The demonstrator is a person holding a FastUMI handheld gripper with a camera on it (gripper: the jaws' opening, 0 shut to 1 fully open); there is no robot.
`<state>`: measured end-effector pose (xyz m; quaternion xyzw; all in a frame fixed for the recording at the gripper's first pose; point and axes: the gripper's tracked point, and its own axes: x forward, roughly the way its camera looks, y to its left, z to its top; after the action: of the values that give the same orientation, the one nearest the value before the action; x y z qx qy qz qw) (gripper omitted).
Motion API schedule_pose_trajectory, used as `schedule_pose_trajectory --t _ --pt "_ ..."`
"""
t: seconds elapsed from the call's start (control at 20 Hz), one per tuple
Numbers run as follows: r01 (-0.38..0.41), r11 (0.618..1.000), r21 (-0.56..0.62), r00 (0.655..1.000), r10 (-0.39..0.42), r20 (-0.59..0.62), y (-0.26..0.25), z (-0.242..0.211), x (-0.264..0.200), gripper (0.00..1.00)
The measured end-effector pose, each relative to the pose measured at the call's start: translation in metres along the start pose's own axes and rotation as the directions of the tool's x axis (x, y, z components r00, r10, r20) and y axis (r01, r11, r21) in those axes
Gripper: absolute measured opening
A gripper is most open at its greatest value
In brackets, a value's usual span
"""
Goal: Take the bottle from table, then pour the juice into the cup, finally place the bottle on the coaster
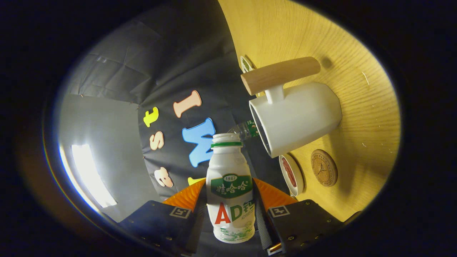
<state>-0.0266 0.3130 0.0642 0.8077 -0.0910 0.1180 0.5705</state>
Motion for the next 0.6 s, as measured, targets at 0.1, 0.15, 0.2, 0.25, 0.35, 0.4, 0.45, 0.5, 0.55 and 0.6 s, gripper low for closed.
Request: schedule_pose_trajectory --t 0.1,0.15,0.2,0.25,0.35,0.4,0.45,0.5,0.55,0.6 --pt "0.029 0.996 -0.08 1.0 -0.029 0.001 -0.008 0.001 0.001 0.65" --pt "0.042 0.992 -0.116 0.999 -0.043 -0.001 -0.01 0.003 0.001 0.65" --pt "0.053 0.987 -0.149 0.999 -0.054 -0.004 -0.013 0.001 0.004 0.65" --pt "0.053 0.982 -0.18 0.998 -0.055 -0.005 -0.012 -0.001 0.005 0.65" --pt "0.053 0.969 -0.24 0.998 -0.057 -0.006 -0.01 -0.001 0.005 0.65" --pt "0.054 0.959 -0.277 0.998 -0.06 -0.011 -0.009 -0.003 0.007 0.65" --pt "0.056 0.946 -0.32 0.998 -0.064 -0.015 -0.009 -0.005 0.009 0.65" --pt "0.058 0.93 -0.364 0.997 -0.069 -0.017 -0.008 -0.008 0.011 0.65" --pt "0.054 0.914 -0.402 0.997 -0.069 -0.023 -0.009 -0.01 0.011 0.65" --pt "0.051 0.902 -0.428 0.997 -0.072 -0.033 -0.01 -0.012 0.012 0.65"
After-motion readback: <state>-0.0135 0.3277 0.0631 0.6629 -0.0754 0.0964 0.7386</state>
